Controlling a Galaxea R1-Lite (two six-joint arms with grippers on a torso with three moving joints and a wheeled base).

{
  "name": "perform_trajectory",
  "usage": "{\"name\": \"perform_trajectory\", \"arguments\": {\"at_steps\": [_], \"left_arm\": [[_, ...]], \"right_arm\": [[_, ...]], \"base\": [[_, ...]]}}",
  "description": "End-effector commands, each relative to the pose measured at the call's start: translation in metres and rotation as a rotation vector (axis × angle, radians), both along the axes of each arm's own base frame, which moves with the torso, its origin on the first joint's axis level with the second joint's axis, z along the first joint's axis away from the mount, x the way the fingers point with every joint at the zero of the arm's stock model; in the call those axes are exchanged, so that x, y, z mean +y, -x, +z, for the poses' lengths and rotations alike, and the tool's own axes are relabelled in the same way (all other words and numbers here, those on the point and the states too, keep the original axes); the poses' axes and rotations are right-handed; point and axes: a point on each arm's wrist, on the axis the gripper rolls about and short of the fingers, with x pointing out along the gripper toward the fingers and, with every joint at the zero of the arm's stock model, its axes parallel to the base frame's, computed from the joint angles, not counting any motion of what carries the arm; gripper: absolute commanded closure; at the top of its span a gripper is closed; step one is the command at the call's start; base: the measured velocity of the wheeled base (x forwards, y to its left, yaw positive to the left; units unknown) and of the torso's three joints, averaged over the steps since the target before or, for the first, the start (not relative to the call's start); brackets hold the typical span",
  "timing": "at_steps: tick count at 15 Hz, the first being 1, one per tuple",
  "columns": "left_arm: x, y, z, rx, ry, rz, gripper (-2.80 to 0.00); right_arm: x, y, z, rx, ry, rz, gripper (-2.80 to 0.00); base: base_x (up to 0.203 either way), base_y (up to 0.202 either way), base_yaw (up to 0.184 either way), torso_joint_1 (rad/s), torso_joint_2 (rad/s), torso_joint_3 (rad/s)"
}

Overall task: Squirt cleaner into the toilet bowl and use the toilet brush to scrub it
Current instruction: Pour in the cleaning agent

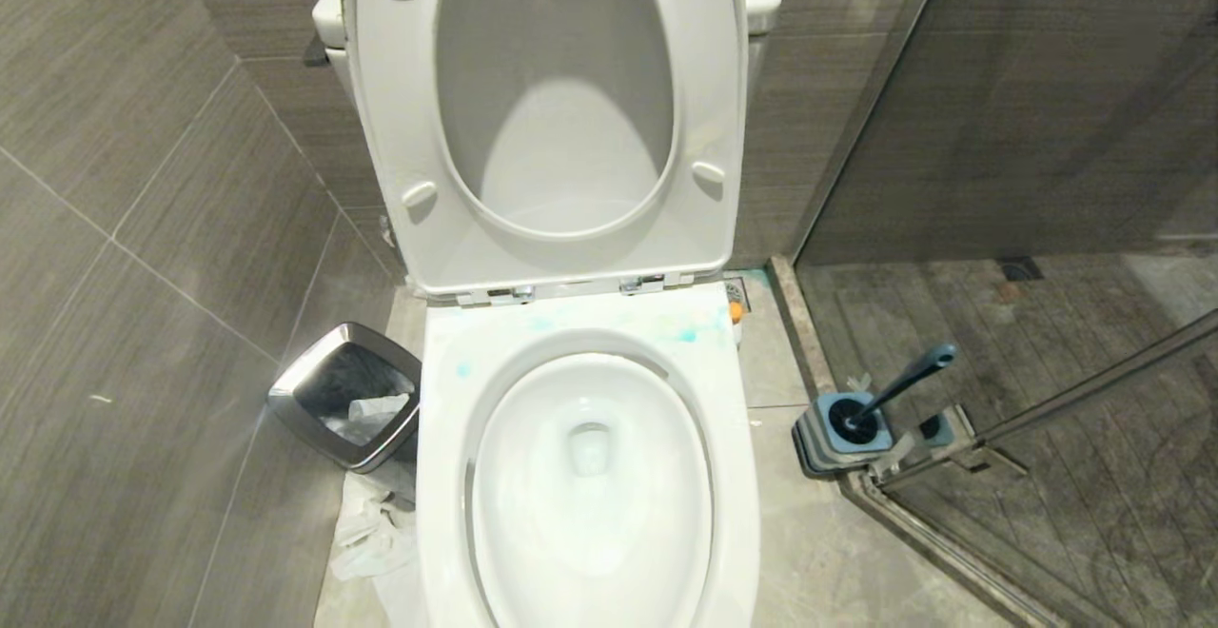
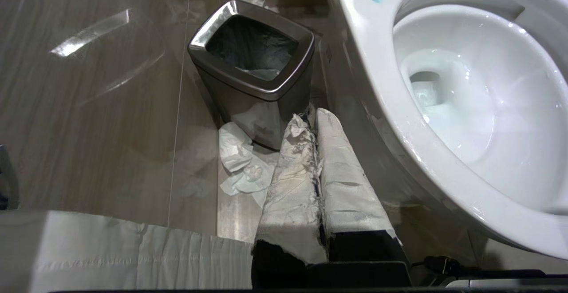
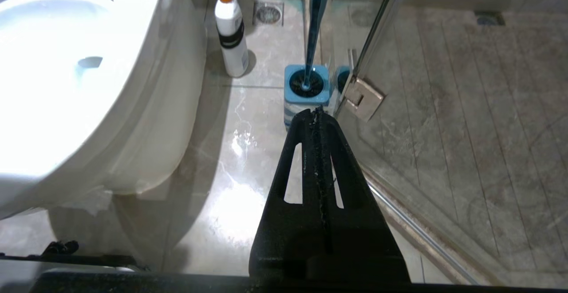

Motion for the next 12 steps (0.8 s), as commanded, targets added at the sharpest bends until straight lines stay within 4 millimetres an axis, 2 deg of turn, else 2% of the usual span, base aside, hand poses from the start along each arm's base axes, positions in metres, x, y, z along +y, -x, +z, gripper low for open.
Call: {"name": "perform_trajectory", "arguments": {"at_steps": [1, 12], "left_arm": [[0.0, -0.0001, 0.0, 0.001, 0.0, -0.001, 0.0], [0.0, -0.0001, 0.0, 0.001, 0.0, -0.001, 0.0]], "right_arm": [[0.0, 0.0, -0.0001, 0.0, 0.001, 0.0, 0.0], [0.0, 0.0, -0.0001, 0.0, 0.001, 0.0, 0.0]], "base": [[0.0, 0.0, 0.0, 0.003, 0.0, -0.204], [0.0, 0.0, 0.0, 0.004, 0.0, -0.196]]}}
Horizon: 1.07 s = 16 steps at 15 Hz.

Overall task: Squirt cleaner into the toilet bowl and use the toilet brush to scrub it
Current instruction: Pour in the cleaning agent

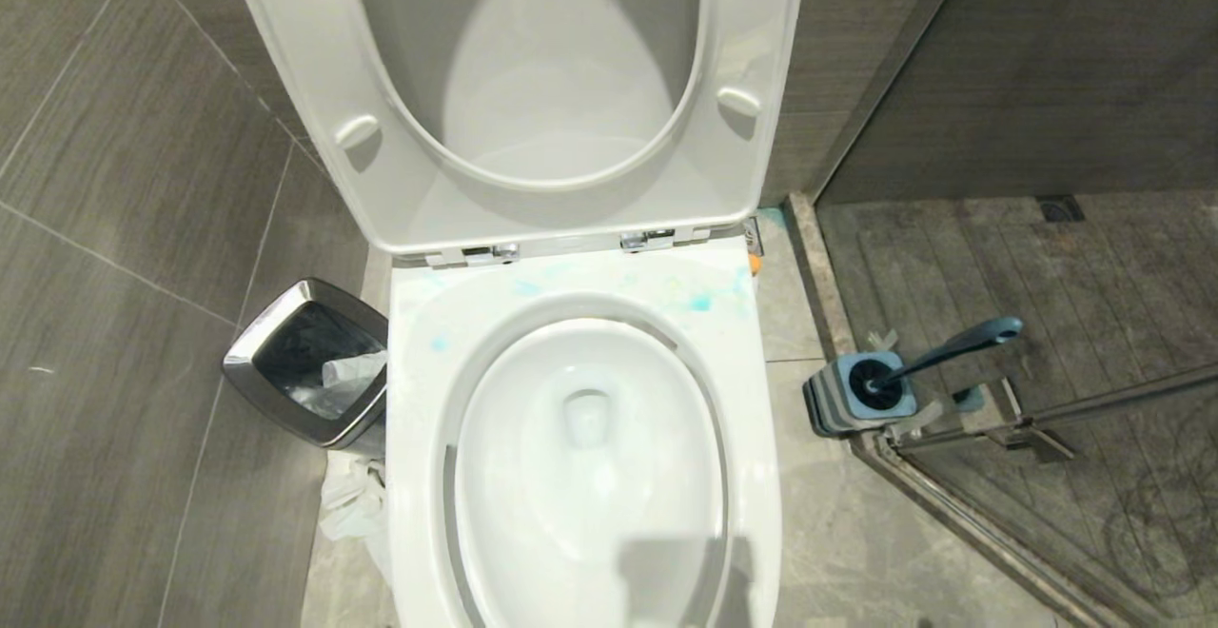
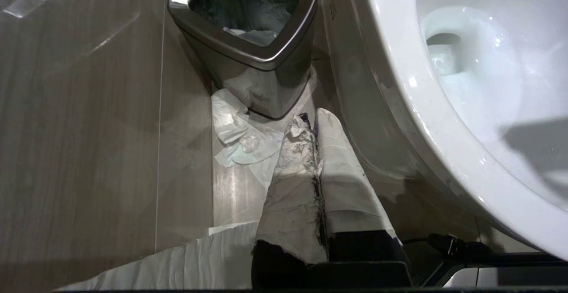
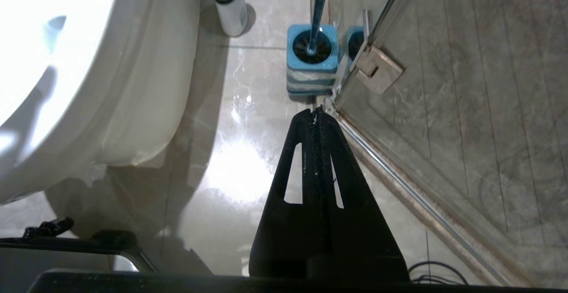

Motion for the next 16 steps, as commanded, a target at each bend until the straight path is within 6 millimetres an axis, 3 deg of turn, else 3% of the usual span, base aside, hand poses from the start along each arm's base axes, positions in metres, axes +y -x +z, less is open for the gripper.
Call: {"name": "perform_trajectory", "arguments": {"at_steps": [1, 12, 16], "left_arm": [[0.0, -0.0001, 0.0, 0.001, 0.0, 0.0, 0.0], [0.0, -0.0001, 0.0, 0.001, 0.003, 0.002, 0.0], [0.0, -0.0001, 0.0, 0.001, 0.003, 0.0, 0.0]], "right_arm": [[0.0, 0.0, 0.0, 0.0, 0.002, 0.0, 0.0], [0.0, 0.0003, 0.0003, 0.001, 0.002, -0.001, 0.0], [0.0, 0.0018, 0.0009, 0.027, 0.004, -0.002, 0.0]], "base": [[0.0, 0.0, 0.0, 0.007, 0.0, -0.198], [0.0, 0.0, 0.0, 0.001, 0.0, -0.198], [0.0, 0.0, 0.0, 0.003, 0.0, -0.059]]}}
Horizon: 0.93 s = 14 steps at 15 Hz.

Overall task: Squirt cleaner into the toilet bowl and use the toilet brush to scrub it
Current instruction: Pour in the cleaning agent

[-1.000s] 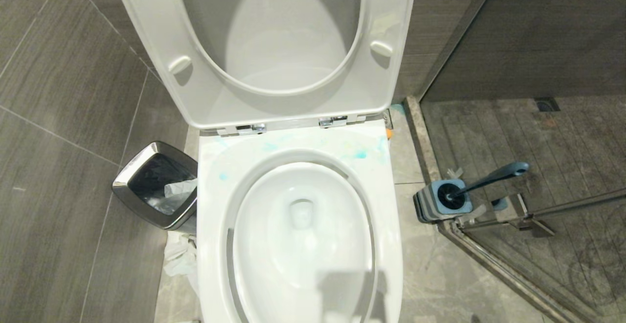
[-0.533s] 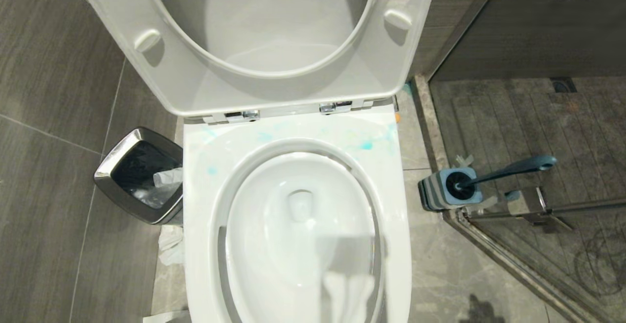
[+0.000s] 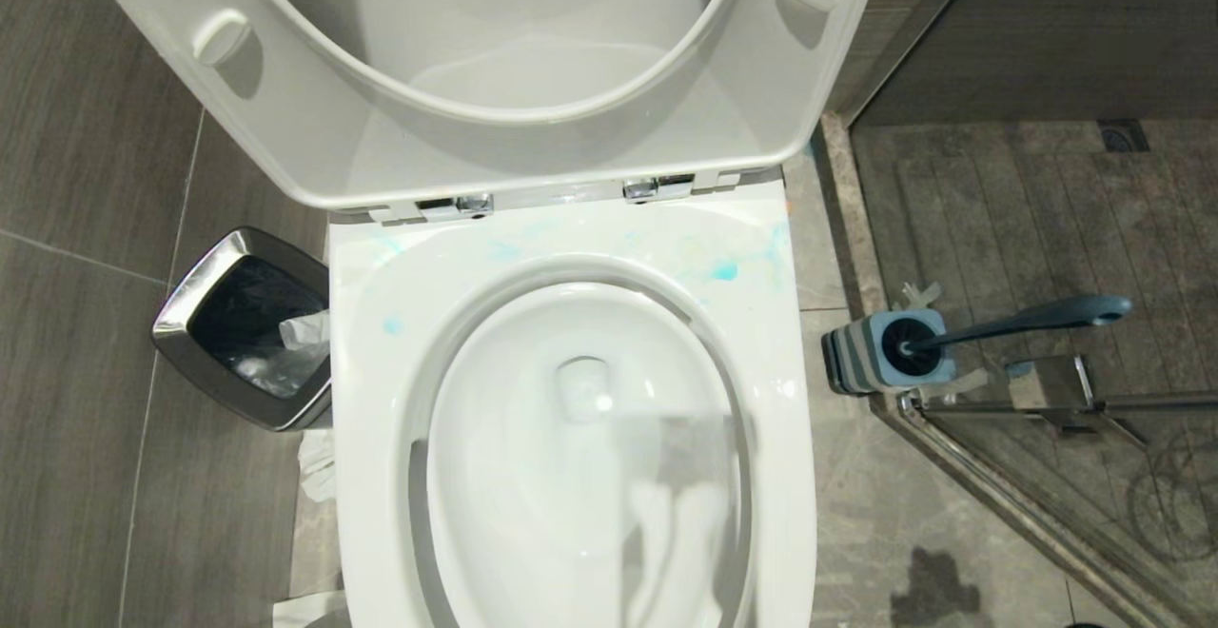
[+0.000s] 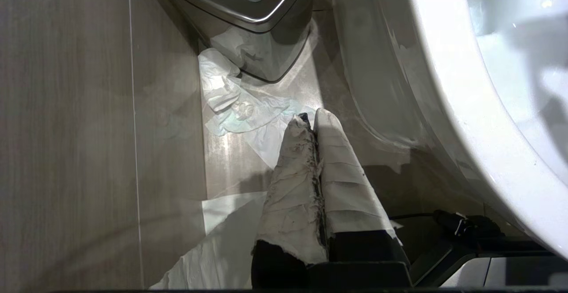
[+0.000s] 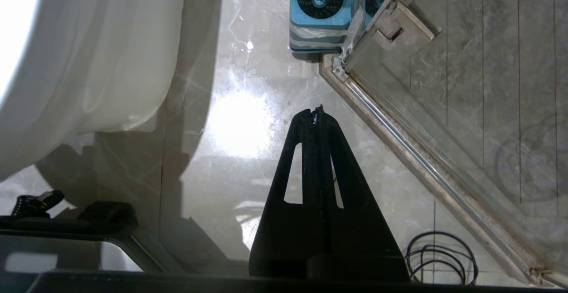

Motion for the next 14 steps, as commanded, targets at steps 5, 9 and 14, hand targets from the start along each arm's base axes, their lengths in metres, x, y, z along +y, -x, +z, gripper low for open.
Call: {"name": "perform_trajectory", "arguments": {"at_steps": [5, 9, 14], "left_arm": [[0.0, 0.0, 0.0, 0.001, 0.0, 0.0, 0.0], [0.0, 0.0, 0.0, 0.001, 0.0, -0.001, 0.0], [0.0, 0.0, 0.0, 0.001, 0.0, 0.0, 0.0]], "right_arm": [[0.0, 0.001, 0.044, 0.284, -0.009, 0.0, 0.0], [0.0, -0.063, 0.095, 0.512, -0.016, 0.013, 0.0], [0.011, -0.158, 0.108, 0.649, 0.057, 0.094, 0.0]], "base": [[0.0, 0.0, 0.0, 0.0, 0.0, 0.0], [0.0, 0.0, 0.0, 0.0, 0.0, 0.0], [0.0, 0.0, 0.0, 0.0, 0.0, 0.0]]}}
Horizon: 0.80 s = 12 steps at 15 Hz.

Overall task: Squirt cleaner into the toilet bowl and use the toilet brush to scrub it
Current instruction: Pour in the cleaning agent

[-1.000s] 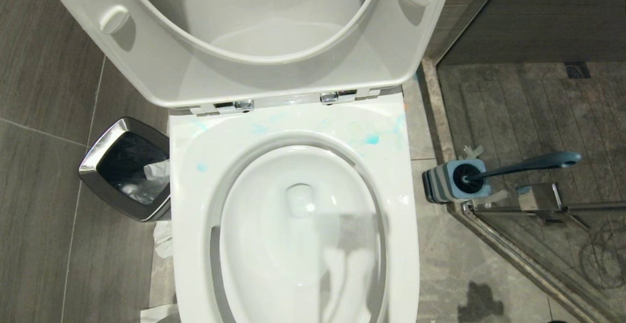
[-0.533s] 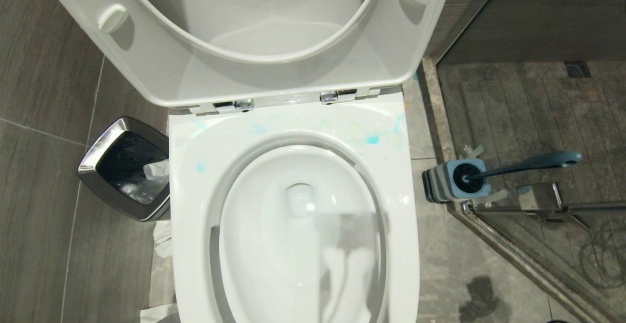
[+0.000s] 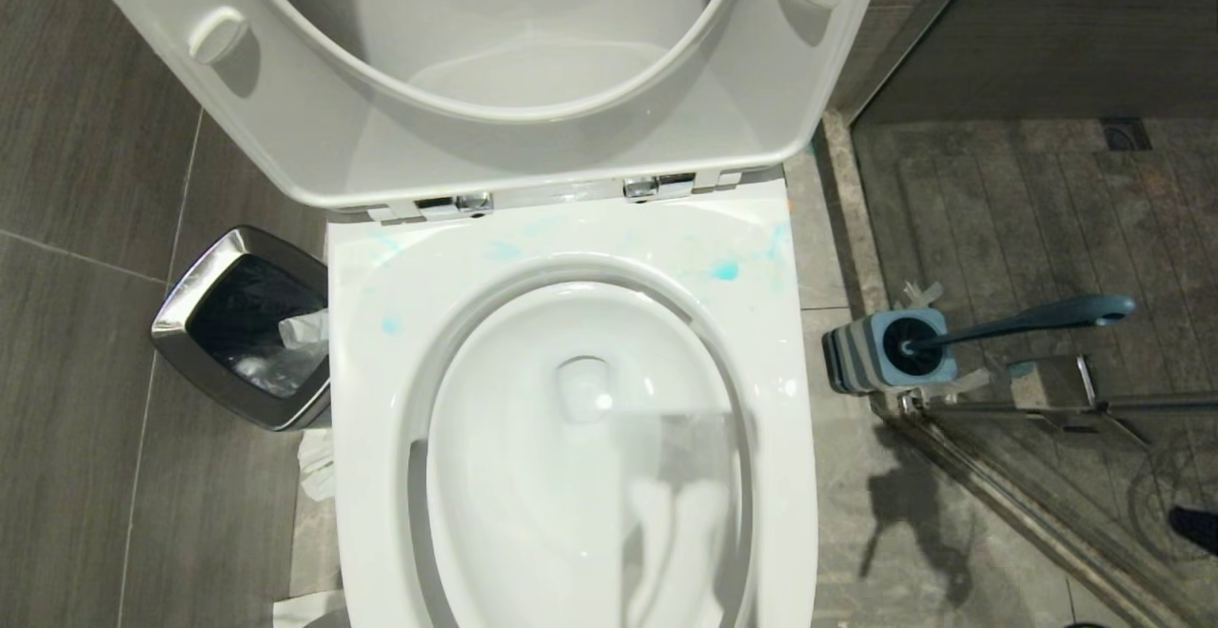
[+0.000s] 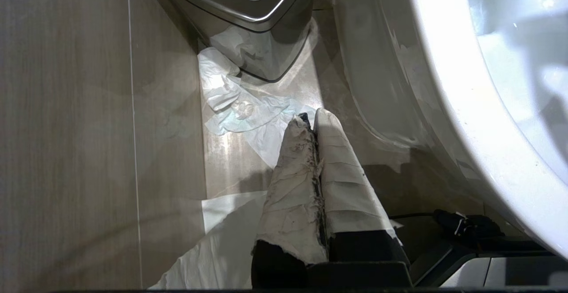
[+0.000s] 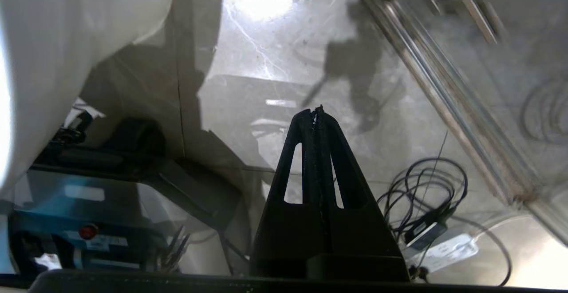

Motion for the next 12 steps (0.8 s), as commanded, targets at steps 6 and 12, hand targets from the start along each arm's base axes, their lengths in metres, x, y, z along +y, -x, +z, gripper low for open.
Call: {"name": "perform_trajectory", "arguments": {"at_steps": [6, 12], "left_arm": [[0.0, 0.0, 0.0, 0.001, 0.0, 0.002, 0.0], [0.0, 0.0, 0.0, 0.001, 0.0, 0.001, 0.0]], "right_arm": [[0.069, -0.093, -0.034, 0.112, 0.158, 0.024, 0.0], [0.096, -0.158, -0.079, -0.204, 0.075, -0.136, 0.0]], "base": [[0.0, 0.0, 0.0, 0.0, 0.0, 0.0], [0.0, 0.0, 0.0, 0.0, 0.0, 0.0]]}}
